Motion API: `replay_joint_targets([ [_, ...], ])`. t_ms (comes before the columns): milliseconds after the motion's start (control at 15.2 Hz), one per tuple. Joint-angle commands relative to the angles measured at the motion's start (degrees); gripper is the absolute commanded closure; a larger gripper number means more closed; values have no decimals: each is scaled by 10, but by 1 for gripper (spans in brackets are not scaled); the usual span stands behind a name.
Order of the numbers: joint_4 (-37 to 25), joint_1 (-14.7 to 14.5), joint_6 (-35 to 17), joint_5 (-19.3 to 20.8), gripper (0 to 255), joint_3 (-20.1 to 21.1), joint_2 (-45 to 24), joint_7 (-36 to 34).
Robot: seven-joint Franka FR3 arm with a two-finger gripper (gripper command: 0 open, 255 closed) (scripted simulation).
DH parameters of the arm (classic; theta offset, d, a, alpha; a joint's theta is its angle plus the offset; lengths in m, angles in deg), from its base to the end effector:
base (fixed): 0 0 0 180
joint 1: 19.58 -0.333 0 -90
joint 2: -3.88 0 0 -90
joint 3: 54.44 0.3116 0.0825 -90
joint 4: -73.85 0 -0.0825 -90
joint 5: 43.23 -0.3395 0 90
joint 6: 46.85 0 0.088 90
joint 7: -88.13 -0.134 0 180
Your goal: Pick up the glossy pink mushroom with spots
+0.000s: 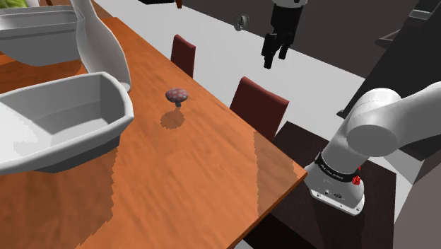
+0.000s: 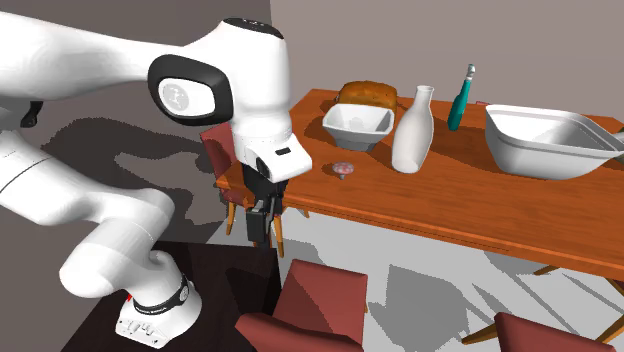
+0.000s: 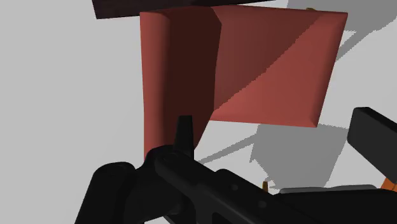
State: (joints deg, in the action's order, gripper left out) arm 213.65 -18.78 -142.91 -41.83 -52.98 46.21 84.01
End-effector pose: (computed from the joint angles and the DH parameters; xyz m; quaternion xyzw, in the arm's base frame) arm 0.2832 0.0016 0.5205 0.9992 -0.0322 -0.0116 0.0212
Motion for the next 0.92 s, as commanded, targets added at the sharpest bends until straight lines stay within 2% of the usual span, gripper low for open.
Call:
replay_joint_targets([
  [0, 0, 0, 0, 0, 0, 0, 0, 0],
  [462, -67, -33, -34, -30, 0, 72, -104, -63],
  [858, -147, -53, -52, -34, 0, 130, -205, -118],
])
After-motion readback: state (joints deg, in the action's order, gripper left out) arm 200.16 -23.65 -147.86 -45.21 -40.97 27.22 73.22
